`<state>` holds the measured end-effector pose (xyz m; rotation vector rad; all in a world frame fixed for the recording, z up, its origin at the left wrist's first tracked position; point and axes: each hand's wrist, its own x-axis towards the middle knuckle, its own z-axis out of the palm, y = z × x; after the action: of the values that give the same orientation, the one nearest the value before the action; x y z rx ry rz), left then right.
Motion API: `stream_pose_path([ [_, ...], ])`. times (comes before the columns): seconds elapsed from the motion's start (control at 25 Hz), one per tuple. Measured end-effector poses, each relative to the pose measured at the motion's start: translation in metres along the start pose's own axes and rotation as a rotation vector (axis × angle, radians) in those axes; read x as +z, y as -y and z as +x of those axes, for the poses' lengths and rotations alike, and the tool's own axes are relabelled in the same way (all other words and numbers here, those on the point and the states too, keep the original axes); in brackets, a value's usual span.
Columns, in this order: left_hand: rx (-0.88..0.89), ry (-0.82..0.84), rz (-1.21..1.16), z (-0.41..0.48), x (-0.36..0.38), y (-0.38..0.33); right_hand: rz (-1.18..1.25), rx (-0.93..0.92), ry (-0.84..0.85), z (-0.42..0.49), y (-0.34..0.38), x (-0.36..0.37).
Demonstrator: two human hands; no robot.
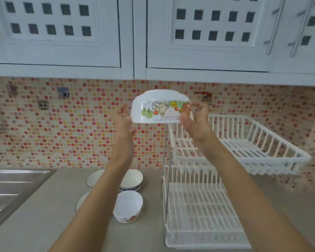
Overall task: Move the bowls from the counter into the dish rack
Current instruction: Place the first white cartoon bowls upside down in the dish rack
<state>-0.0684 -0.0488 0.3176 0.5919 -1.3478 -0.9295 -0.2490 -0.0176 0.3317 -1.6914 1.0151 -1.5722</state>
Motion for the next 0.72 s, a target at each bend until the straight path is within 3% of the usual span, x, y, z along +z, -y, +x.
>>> stream_pose_path([
  [0.36,-0.067,0.282,0.522,0.072,0.155,0.032,-0.424,0.125,0.020,0.024,-0.022,-0.184],
  [0.52,-0.238,0.198,0.762,0.088,0.166,0.081,-0.637,0.227,0.171,0.046,-0.068,-0.174],
  [0.72,-0.350,0.344,1.019,0.091,0.168,0.107,-0.806,0.346,0.287,0.067,-0.101,-0.172],
])
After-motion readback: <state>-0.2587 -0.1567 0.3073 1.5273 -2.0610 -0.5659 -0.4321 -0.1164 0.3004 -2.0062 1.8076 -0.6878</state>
